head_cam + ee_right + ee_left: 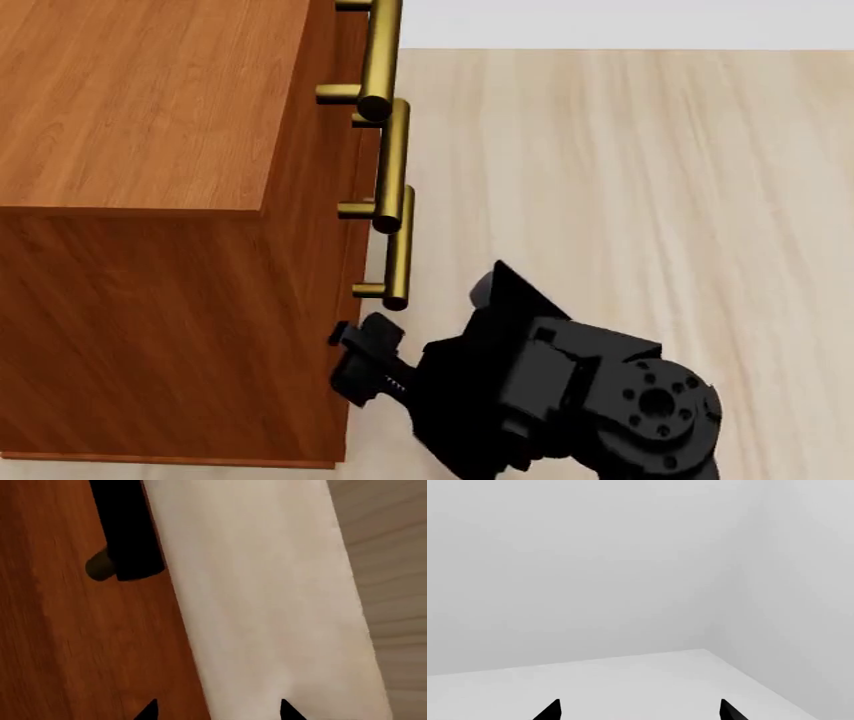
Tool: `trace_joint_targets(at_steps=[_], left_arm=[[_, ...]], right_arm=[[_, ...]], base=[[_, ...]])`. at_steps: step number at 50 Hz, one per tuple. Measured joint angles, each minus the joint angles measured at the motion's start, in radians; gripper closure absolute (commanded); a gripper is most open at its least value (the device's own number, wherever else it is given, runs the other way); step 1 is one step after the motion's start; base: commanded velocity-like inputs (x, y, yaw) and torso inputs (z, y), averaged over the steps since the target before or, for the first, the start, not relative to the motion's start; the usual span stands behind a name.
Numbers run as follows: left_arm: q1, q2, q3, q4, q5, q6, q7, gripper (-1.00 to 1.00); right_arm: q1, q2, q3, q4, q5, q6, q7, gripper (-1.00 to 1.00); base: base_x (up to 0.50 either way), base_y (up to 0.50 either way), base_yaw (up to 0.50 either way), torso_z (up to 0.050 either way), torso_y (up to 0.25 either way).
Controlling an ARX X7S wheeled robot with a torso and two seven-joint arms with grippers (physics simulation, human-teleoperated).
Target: Close the bottom drawer of the cabinet and open the top drawer.
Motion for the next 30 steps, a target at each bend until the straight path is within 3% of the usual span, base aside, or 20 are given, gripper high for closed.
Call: trace_joint_targets(at_steps=[7,30], left_arm=[[-0.003,-0.013,-0.003,0.002,-0.013,-0.004,-0.014,-1.0],[-0.003,-0.033,0.008,-0.002,-0.019,-0.004,-0.035,-1.0]], right_arm=[[-0.061,0.006,0.051,-0.19,0.022,-0.053,0.137,-1.0],[-0.324,0.13,0.241,-1.014,0.348,-0.159,0.518,-1.0]], base=[[0.0,0.01,0.01,0.0,0.0],[0.0,0.0,0.0,0.0,0.0]])
